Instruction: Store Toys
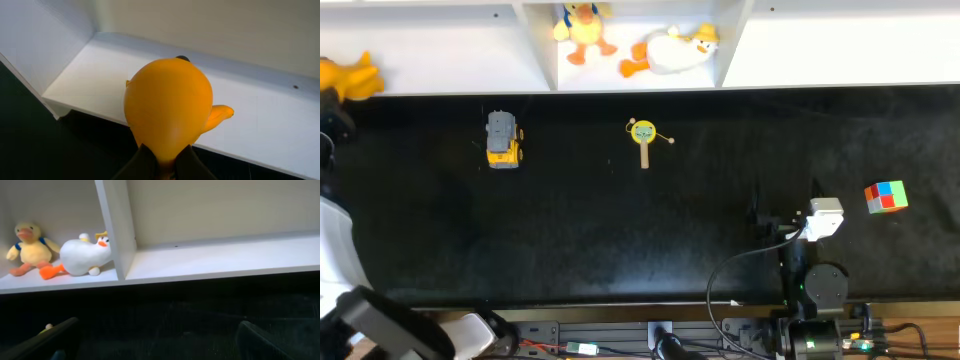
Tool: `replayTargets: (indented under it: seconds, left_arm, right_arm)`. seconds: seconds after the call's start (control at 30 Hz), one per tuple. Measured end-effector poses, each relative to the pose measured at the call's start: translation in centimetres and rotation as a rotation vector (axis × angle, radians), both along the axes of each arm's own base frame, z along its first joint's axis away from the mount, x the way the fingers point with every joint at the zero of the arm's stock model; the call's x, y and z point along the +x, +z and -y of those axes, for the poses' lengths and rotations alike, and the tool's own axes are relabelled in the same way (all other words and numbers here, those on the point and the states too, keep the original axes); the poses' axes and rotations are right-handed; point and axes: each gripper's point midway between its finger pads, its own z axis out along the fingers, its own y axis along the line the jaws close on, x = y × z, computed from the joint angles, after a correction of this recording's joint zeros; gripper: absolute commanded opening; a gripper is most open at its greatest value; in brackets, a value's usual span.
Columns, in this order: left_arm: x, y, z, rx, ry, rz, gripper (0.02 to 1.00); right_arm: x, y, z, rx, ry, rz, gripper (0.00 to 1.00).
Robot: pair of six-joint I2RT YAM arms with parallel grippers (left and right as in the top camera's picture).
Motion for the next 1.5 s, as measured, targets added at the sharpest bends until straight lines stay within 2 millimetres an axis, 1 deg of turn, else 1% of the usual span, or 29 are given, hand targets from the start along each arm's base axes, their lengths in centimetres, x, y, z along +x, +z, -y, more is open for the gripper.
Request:
replayTargets:
  seconds: [0.17, 0.47, 0.57, 0.77, 1.0, 1.23, 1.5]
  left_arm:
    - [0.8, -0.4, 1.0, -0.009, -0.027, -0.006, 0.11]
    - [2.6, 0.7, 3.3, 0.014, -0.078, 0.009, 0.121]
    - [2.7, 0.6, 3.3, 0.015, -0.074, 0.005, 0.126]
    - [2.7, -0.3, 2.8, 0.012, -0.051, -0.017, 0.121]
    - [2.8, -0.5, 2.5, 0.015, -0.041, -0.022, 0.121]
    - [3.2, -2.1, 2.0, -0.004, -0.034, -0.052, 0.123]
    - [4.1, -1.8, 2.5, 0.016, -0.032, -0.05, 0.128]
  right_arm:
    - [0.0, 0.0, 0.0, 0.0, 0.0, 0.0, 0.993]
    - [0.0, 0.0, 0.0, 0.0, 0.0, 0.0, 0.996]
    - [0.0, 0.0, 0.0, 0.0, 0.0, 0.0, 0.996]
    - [0.0, 0.0, 0.0, -0.001, 0.0, 0.0, 0.996]
    - [0.0, 0.0, 0.0, 0.0, 0.0, 0.0, 0.993]
    - [0.0, 0.0, 0.0, 0.0, 0.0, 0.0, 0.996]
    - [0.0, 0.0, 0.0, 0.0, 0.0, 0.0, 0.996]
